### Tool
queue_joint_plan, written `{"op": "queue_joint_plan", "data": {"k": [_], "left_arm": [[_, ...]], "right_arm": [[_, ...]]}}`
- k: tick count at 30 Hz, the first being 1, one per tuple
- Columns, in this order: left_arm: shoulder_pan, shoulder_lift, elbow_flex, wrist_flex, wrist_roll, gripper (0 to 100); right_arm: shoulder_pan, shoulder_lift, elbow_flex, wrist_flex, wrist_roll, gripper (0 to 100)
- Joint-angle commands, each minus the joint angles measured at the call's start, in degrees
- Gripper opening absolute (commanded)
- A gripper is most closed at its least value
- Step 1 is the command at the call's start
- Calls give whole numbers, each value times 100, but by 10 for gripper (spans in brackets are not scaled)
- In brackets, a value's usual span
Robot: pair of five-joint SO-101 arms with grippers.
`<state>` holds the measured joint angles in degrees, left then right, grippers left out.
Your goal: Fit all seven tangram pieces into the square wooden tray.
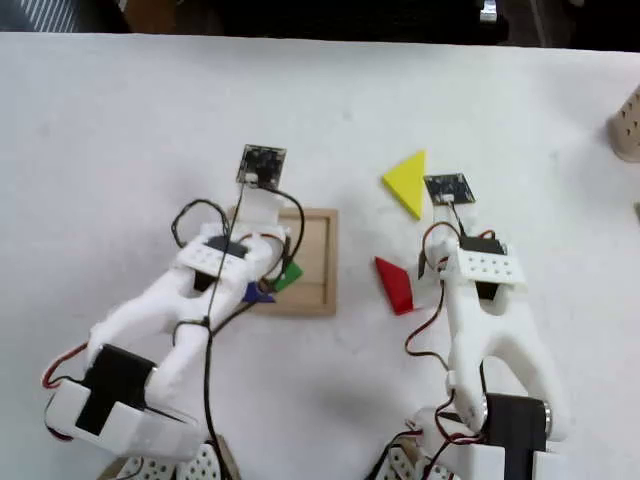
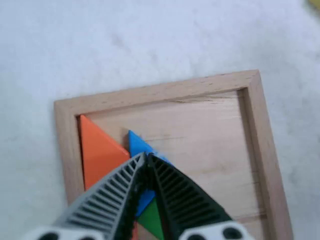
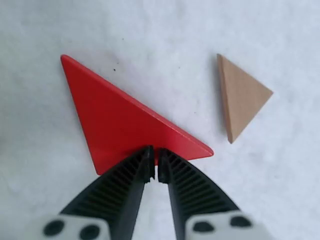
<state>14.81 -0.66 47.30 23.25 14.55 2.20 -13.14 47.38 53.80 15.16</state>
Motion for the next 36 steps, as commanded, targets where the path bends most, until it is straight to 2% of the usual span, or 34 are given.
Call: {"op": "queue_joint_plan", "data": {"k": [1, 12, 14, 19, 21, 29, 36], "left_arm": [[31, -171, -149, 299, -114, 24], [101, -286, -448, -264, -123, 27], [66, -92, -659, -62, -220, 27], [92, 400, -1222, 677, -1662, 27], [110, 488, -1371, 844, -1934, 27], [119, 514, -1389, 932, -1987, 24], [110, 470, -1292, 1407, -2004, 24]], "right_arm": [[-48, -207, -18, -92, 62, 21], [-48, -207, -18, -92, 62, 21], [-48, -207, -18, -92, 62, 21], [-48, -207, -18, -92, 62, 21], [-48, -207, -18, -92, 62, 21], [-48, -207, -18, -92, 62, 21], [-48, -207, -18, -92, 62, 21]]}}
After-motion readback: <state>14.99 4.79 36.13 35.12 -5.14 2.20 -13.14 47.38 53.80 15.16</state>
